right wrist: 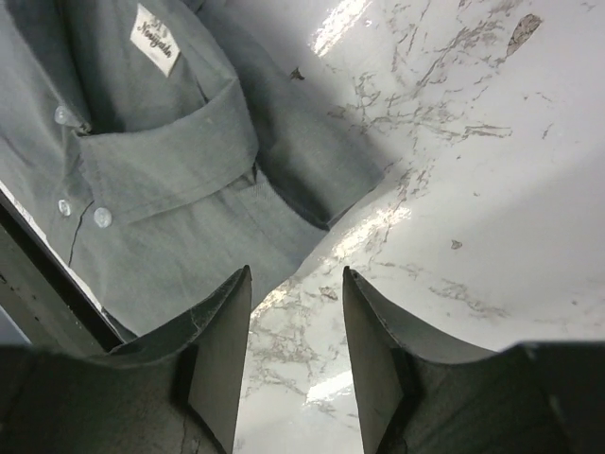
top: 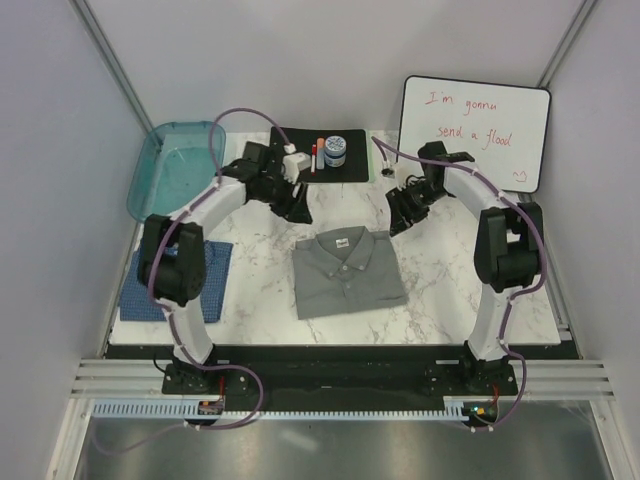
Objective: Fold and stack the long sleeve shirts
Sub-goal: Fold the shirt, then neatly place the folded shirt to the corner
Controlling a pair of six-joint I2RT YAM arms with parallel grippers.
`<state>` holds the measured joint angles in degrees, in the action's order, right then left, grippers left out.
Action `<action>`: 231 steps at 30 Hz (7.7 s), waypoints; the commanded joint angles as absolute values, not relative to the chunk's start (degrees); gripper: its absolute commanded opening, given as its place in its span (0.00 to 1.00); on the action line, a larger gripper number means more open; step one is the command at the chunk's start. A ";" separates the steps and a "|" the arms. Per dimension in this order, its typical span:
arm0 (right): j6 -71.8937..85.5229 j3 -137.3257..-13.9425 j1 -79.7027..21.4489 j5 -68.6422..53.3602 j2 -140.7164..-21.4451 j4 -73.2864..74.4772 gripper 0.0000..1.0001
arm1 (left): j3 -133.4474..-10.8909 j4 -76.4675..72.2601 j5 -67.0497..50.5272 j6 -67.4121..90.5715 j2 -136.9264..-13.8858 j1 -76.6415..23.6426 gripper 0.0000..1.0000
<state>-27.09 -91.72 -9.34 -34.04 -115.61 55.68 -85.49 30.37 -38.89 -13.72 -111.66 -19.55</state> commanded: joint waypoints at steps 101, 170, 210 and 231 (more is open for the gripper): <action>-18.18 -65.46 -7.73 -54.93 -116.64 50.94 0.88 | -39.55 -4.93 -57.74 25.16 -95.50 -19.60 0.99; -14.06 -70.84 -57.04 -10.55 -98.35 19.60 0.00 | -32.08 -14.94 -42.63 57.92 -97.12 -14.94 0.98; -11.60 -76.99 -51.26 -22.84 -92.56 30.23 0.98 | -60.10 45.24 -25.52 7.32 -90.97 -13.01 0.02; -14.68 -67.24 -39.46 -20.83 -83.94 33.14 0.98 | -74.97 71.45 -3.87 -16.79 -69.18 -4.31 0.02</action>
